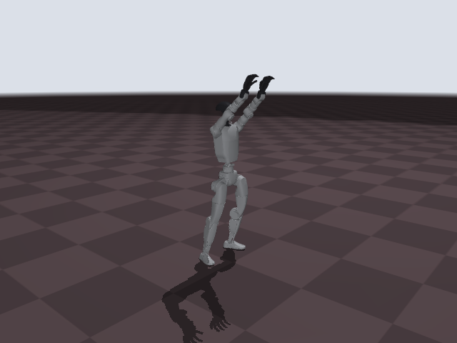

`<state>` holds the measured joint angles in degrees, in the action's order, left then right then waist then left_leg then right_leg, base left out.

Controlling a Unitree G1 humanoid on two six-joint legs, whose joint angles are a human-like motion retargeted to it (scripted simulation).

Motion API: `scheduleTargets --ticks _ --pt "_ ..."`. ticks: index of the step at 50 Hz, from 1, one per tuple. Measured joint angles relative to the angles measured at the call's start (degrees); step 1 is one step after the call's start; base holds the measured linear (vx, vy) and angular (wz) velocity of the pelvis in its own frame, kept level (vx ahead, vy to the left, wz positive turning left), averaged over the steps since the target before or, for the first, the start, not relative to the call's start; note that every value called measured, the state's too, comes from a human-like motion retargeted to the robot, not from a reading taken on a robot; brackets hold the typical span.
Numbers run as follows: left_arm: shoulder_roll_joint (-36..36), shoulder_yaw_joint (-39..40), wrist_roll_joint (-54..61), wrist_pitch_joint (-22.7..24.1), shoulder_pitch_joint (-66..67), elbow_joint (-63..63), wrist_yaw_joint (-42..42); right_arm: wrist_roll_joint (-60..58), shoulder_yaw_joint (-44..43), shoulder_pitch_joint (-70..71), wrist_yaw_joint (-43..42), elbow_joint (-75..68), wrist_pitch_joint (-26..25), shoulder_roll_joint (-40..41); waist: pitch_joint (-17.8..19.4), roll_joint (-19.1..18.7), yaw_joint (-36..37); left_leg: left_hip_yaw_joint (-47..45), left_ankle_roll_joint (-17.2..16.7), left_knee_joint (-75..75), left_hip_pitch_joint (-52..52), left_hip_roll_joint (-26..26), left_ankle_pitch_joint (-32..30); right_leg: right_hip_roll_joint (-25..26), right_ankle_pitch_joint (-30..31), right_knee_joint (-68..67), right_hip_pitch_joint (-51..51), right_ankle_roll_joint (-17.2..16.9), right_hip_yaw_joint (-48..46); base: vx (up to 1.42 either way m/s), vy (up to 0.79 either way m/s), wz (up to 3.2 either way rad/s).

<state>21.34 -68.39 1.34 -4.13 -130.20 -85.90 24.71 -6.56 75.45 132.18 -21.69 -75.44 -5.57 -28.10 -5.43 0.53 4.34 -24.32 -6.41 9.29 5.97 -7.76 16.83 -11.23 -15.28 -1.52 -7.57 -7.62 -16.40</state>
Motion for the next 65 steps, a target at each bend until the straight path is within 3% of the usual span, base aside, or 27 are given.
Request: scheduleTargets --ticks 2,5,10,13,16,19,22,25,27,30,33,35,38,42,45,48,50,53,55,58,62,65 --pt "1.9 1.4 4.9 0.6 0.3 4.7 0.4 7.3 -5.1 0.1 0.1 2.4 0.2 -1.0 -0.1 -0.1 0.3 0.1 0.0 0.0 -0.1 0.0 0.0 0.0 -0.1 0.1 0.0 0.3 0.0 0.00 0.00 0.00" --pt "9.4 8.6 8.8 2.7 5.1 23.3 4.5 12.3 -10.7 -3.4 -2.6 20.3 1.6 -8.9 -0.3 -0.3 0.2 0.4 0.0 -0.1 0.1 -0.1 0.3 0.1 -0.2 0.1 -0.3 0.9 0.0 0.00 0.00 0.00" --pt "24.2 32.7 2.4 5.4 28.6 67.8 4.9 -3.9 -24.5 -19.9 -8.3 61.0 2.8 -28.7 1.2 -0.3 0.3 0.7 0.5 0.1 1.1 -0.1 1.0 0.2 -0.9 -0.2 -1.2 1.8 0.2 0.00 0.00 0.00" --pt "30.1 47.9 -7.1 4.9 46.8 89.7 5.5 -13.5 -39.4 -36.1 -6.0 81.4 3.3 -38.2 3.5 -0.9 0.1 0.8 0.4 0.5 1.6 -0.2 1.5 0.2 -1.3 -0.6 -1.8 2.1 0.4 0.00 0.00 0.00" --pt "31.8 59.4 -12.6 4.5 62.2 104.5 7.5 -16.4 -55.8 -55.2 -2.4 96.4 4.4 -41.2 4.8 -1.7 -0.2 0.8 0.5 0.6 1.9 -0.3 1.6 0.3 -1.5 -0.7 -2.0 2.3 0.5 0.00 0.00 0.00" --pt "30.3 62.6 -12.8 4.7 67.3 109.7 9.1 -15.1 -65.1 -66.7 -0.6 104.8 5.6 -40.2 5.3 -2.2 0.5 0.8 0.9 0.2 1.7 -0.1 1.5 0.2 -1.4 -0.6 -1.6 2.1 0.5 0.00 0.00 0.00" --pt "27.9 58.0 -11.2 3.7 62.2 106.5 9.2 -15.5 -68.0 -69.8 -0.2 108.2 5.0 -39.4 3.9 -2.1 1.7 0.9 1.4 -0.2 1.4 0.1 1.4 0.1 -1.2 -0.4 -1.3 1.8 0.2 0.00 0.00 0.00" --pt "24.8 40.0 -11.9 1.8 40.1 86.0 11.8 -20.6 -56.7 -55.5 -2.1 97.2 1.8 -40.8 1.6 -0.5 2.2 1.3 0.9 0.2 0.4 -0.1 1.3 0.2 -1.0 -0.4 -0.7 1.5 -0.3 0.00 0.00 0.00" --pt "21.2 25.5 -13.0 1.3 24.1 63.6 16.5 -23.1 -35.8 -33.3 -7.8 75.8 0.1 -35.2 0.3 -0.2 0.1 1.5 0.2 0.4 -0.1 -0.2 1.2 0.2 -0.9 -0.5 -0.5 1.3 -0.7 0.00 0.00 0.00" --pt "13.8 8.9 -12.8 0.7 9.3 29.9 20.3 -18.9 -10.8 -9.8 -16.5 36.7 -0.8 -18.0 -1.4 -2.0 -2.3 1.4 -0.5 0.5 -0.6 -0.3 0.9 0.2 -0.5 -0.3 -0.3 0.6 -1.2 0.00 0.00 0.00" --pt "5.2 -1.0 -5.5 3.7 3.7 6.7 13.0 -6.4 -3.9 -3.6 -14.8 6.2 2.0 -4.9 -2.5 -2.0 -2.3 1.0 -0.7 0.3 -1.0 0.0 0.6 0.0 -0.1 0.4 -0.1 -0.3 -1.4 0.00 0.00 0.00" --pt "2.5 -2.1 1.9 5.3 2.4 1.0 6.4 2.0 -4.5 -1.9 -11.8 -4.8 3.1 -0.9 -3.0 -1.6 -1.8 0.8 -0.9 0.2 -1.1 0.2 0.6 -0.2 -0.1 0.8 0.0 -0.6 -1.4 0.00 0.00 0.00" --pt "5.0 5.3 13.3 7.2 3.2 8.2 2.2 8.6 -8.9 -2.3 -13.8 -3.1 3.0 -2.1 -3.3 -1.2 -1.8 0.7 -1.2 0.2 -0.7 0.3 0.8 -0.3 -0.3 1.0 -0.4 0.0 -1.1 0.00 0.00 0.00" --pt "15.5 20.6 17.9 11.2 15.6 38.5 5.5 7.2 -19.1 -12.0 -24.8 25.2 4.0 -12.1 -2.8 -1.5 -2.2 0.4 -0.8 0.5 0.6 0.2 1.2 -0.2 -0.7 0.5 -1.3 1.4 -0.4 0.00 0.00 0.00" --pt "24.7 30.4 6.7 12.2 31.0 64.6 10.5 -1.3 -29.3 -25.5 -27.2 52.9 5.8 -22.0 -1.4 -1.9 -2.2 0.0 -0.3 0.6 1.7 0.1 1.5 -0.2 -1.0 0.0 -2.0 1.9 0.2 0.00 0.00 0.00" --pt "32.6 40.9 -10.7 10.3 47.1 85.6 14.7 -14.9 -39.8 -41.0 -25.4 75.4 6.3 -31.7 1.4 -2.1 -1.6 -0.5 0.1 0.3 3.2 0.0 1.8 0.0 -1.4 -0.2 -2.8 2.0 1.1 0.00 -0.01 -0.20" --pt "35.7 46.6 -19.4 9.5 55.6 95.1 18.9 -25.3 -45.4 -49.8 -25.8 85.1 5.3 -36.4 3.4 -2.0 -0.9 -1.0 0.4 0.0 4.2 0.0 1.9 0.0 -1.6 -0.3 -3.2 1.9 1.6 -0.01 -0.01 -0.24" --pt "35.5 48.5 -25.5 9.0 61.7 101.6 27.5 -35.9 -48.8 -57.3 -28.0 90.8 3.4 -39.5 4.2 -1.8 0.2 -1.6 1.0 -0.6 4.8 0.2 1.8 -0.1 -1.7 -0.4 -3.2 1.6 2.3 -0.01 -0.01 -0.14" --pt "33.7 46.9 -27.0 8.7 61.8 102.0 32.1 -38.0 -48.4 -59.1 -29.5 90.9 2.8 -39.9 3.1 -1.7 0.8 -1.7 1.2 -1.0 4.9 0.3 1.7 -0.1 -1.7 -0.3 -3.0 1.3 2.4 0.00 0.00 0.00" --pt "28.9 38.0 -28.0 7.5 50.9 91.4 36.1 -34.7 -40.4 -51.9 -31.7 81.4 3.3 -38.8 -0.1 -0.9 1.4 -1.4 1.3 -1.3 4.0 0.4 1.6 -0.1 -1.4 0.0 -2.4 0.8 1.9 -0.01 0.00 0.06" --pt "20.7 20.7 -25.0 4.2 26.7 59.5 36.9 -27.7 -16.6 -26.9 -30.5 50.2 2.4 -27.2 -2.6 -0.4 -0.6 -0.5 0.5 -1.2 2.5 0.3 1.2 0.0 -1.1 0.2 -1.7 0.4 0.8 -0.04 0.00 0.23" --pt "13.0 9.5 -16.3 3.9 12.6 31.4 30.7 -19.4 -4.0 -14.2 -27.0 21.6 1.0 -12.9 -3.0 -0.5 -2.0 -0.5 -0.2 -0.8 1.5 0.2 0.7 0.0 -0.8 0.5 -1.1 0.4 0.5 -0.03 0.00 0.06"
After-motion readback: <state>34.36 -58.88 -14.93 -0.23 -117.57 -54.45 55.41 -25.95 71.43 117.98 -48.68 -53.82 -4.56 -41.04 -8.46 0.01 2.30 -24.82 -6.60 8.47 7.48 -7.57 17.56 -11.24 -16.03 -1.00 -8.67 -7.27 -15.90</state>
